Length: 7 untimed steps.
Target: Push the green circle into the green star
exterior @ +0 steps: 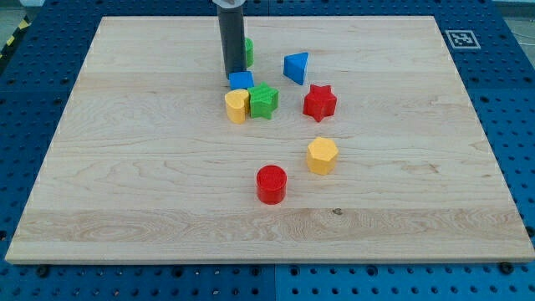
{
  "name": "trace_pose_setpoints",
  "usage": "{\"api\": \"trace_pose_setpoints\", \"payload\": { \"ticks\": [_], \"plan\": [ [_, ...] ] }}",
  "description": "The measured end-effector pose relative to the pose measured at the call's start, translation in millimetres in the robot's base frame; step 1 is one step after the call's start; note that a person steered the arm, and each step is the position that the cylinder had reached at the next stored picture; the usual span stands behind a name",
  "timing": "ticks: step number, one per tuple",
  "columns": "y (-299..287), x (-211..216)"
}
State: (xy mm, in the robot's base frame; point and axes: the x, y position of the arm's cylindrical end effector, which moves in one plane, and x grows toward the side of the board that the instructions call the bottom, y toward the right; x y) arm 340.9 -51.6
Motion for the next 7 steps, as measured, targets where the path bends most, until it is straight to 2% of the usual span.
{"api": "trace_pose_setpoints", "payload": {
  "ticks": [1,3,6,7],
  "plan": [
    [-7.8,0.0],
    [-64.9,-11.4],
    [-56.0,-65.9],
    [-55.9,-66.2]
  ]
}}
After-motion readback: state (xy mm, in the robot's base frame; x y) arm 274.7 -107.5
